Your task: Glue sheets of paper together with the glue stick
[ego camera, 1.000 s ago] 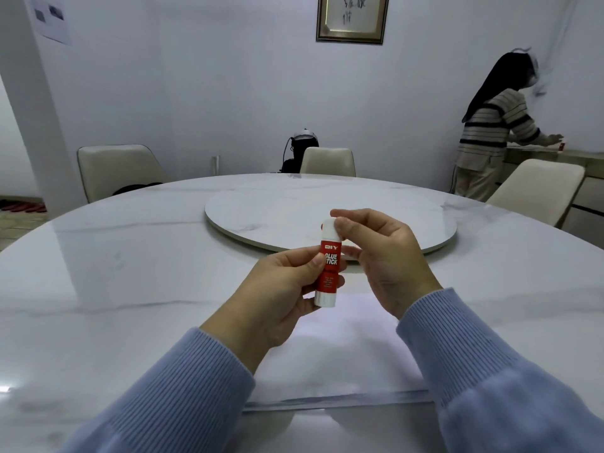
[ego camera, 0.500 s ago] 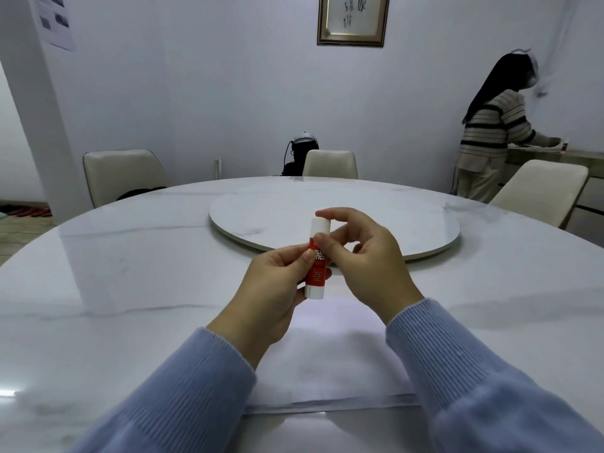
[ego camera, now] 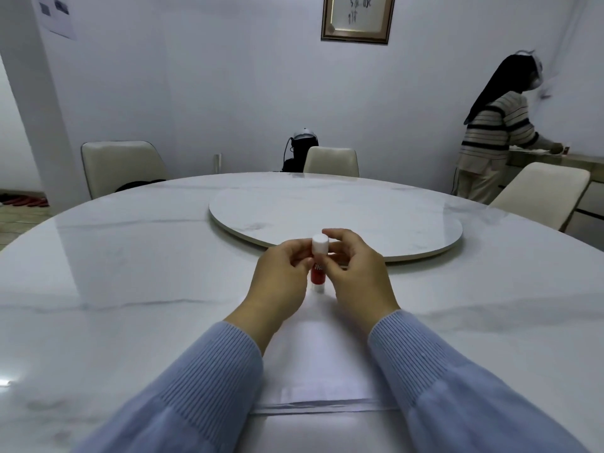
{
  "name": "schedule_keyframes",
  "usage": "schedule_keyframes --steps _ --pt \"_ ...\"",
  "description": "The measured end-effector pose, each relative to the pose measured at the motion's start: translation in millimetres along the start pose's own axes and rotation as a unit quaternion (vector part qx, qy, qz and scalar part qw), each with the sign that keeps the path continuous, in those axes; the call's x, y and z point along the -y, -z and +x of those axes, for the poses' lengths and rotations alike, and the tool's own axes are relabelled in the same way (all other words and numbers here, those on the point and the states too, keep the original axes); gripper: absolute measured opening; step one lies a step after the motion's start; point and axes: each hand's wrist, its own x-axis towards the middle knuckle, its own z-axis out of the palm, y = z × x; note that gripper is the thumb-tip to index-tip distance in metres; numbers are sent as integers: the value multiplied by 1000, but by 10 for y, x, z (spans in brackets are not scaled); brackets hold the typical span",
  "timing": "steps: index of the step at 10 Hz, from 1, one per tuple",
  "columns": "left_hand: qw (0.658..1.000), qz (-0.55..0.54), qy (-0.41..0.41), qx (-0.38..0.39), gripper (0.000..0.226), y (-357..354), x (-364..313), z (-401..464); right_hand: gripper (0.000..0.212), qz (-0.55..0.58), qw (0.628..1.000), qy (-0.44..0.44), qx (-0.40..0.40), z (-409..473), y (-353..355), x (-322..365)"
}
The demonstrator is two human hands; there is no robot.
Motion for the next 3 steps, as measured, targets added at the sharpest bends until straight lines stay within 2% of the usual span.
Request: schedule_keyframes --steps 2,3 --pt "1000 -9 -5 16 37 2 36 4 21 -20 1000 -12 20 23 -29 -58" --pt "1000 -6 -2 1 34 -14 50 16 37 9 999 -42 2 23 -19 -43"
